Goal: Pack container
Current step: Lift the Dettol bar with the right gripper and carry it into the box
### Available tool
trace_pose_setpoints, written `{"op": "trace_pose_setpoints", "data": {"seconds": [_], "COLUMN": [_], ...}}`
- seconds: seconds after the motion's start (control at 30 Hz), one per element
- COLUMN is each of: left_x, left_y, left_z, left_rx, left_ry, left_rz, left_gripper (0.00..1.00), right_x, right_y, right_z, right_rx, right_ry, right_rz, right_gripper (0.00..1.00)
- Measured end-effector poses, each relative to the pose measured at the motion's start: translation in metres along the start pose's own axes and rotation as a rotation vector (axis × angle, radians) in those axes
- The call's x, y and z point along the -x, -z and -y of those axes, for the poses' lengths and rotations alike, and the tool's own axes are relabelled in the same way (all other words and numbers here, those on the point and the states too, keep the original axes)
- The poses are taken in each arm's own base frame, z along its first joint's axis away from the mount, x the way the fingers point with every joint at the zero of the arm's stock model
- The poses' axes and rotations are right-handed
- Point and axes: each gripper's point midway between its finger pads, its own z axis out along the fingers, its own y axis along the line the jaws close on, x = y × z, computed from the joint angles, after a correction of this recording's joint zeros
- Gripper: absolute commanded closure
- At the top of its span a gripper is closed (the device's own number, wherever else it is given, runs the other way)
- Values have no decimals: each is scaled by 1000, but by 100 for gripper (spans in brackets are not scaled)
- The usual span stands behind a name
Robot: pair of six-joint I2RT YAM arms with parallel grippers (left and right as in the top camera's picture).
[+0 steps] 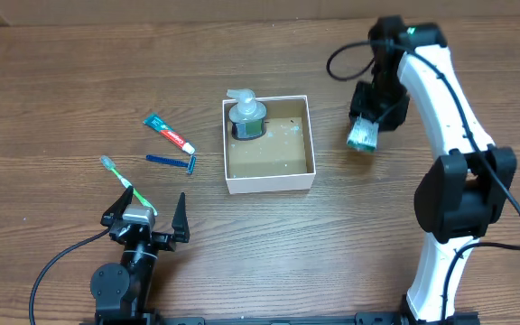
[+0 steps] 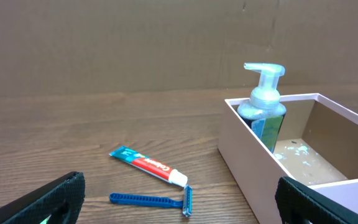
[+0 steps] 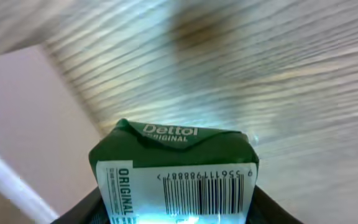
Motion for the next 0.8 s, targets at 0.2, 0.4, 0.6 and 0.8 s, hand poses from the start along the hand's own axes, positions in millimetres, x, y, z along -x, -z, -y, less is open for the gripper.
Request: {"op": "trace_pose_setpoints", "data": {"seconds": [0.2, 0.4, 0.6, 0.8], "left_x": [0, 0, 0, 0], "left_y": [0, 0, 0, 0], "left_z": [0, 0, 0, 0], "left_rx": [0, 0, 0, 0], "left_ry": [0, 0, 0, 0], "left_rz": [0, 0, 0, 0], "left_gripper": [0, 0, 0, 0], "right_x": [-8, -44, -63, -51], "right_y": [45, 42, 40, 25], "right_z": [-44, -111, -158, -161], "right_rx": [48, 59, 89, 86], "right_ry": [157, 359, 451, 413], "right_rz": [101, 130, 198, 224], "right_gripper": [60, 57, 57, 58]}}
